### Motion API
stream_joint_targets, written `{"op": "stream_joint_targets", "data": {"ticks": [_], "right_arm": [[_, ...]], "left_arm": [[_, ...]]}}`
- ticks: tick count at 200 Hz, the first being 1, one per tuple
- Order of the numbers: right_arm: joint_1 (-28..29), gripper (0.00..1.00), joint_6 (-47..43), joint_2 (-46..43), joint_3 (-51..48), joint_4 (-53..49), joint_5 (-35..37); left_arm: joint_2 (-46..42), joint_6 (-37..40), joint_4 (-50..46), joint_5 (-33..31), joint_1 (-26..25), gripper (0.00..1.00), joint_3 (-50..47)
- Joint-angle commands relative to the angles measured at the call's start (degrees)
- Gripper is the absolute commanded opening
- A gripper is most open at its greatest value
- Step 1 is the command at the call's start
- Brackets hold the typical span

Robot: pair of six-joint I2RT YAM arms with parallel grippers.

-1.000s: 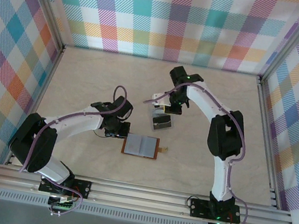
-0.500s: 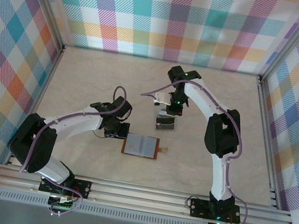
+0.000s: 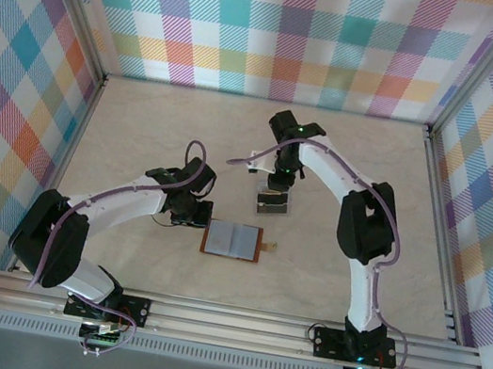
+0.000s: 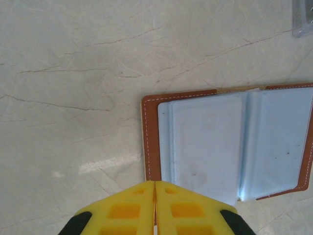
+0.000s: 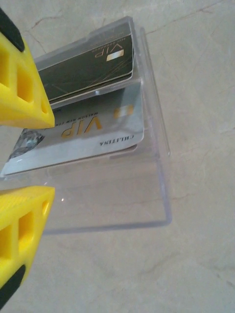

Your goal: Take the credit cards out of the card holder

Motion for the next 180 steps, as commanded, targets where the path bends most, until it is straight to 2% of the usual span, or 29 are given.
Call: {"op": "stream_joint_targets", "data": {"ticks": [1, 42, 67, 112, 152, 180], "right_arm": [[0.0, 0.37, 1.8, -4.9, -2.2, 5.7, 1.2], [0.0, 0.38, 4.0, -6.9, -5.5, 9.6, 0.5], [0.2, 0.36, 10.5, -9.3, -7.8, 13.4, -1.3], [2.1, 0.39, 34.8, -20.3, -22.4, 24.3, -10.9], [3.7, 0.3, 60.2, -28.8, -34.2, 32.6, -19.8], [5.3, 0.26, 75.2, -31.9, -38.4, 35.0, -20.9]], "left_arm": [[-1.2, 0.5, -2.0, 1.1, 0.8, 0.1, 0.3], [-0.5, 0.1, -0.9, 1.4, 0.8, 0.1, -0.1], [0.6, -0.4, 0.4, 2.2, 0.8, 0.1, -0.4], [3.6, -1.0, 2.7, 4.9, 0.8, 0.07, -0.9], [4.0, -2.1, 3.8, 6.4, 0.8, 0.06, -4.1], [4.6, -3.1, 5.5, 8.6, 0.6, 0.06, -7.0]]}}
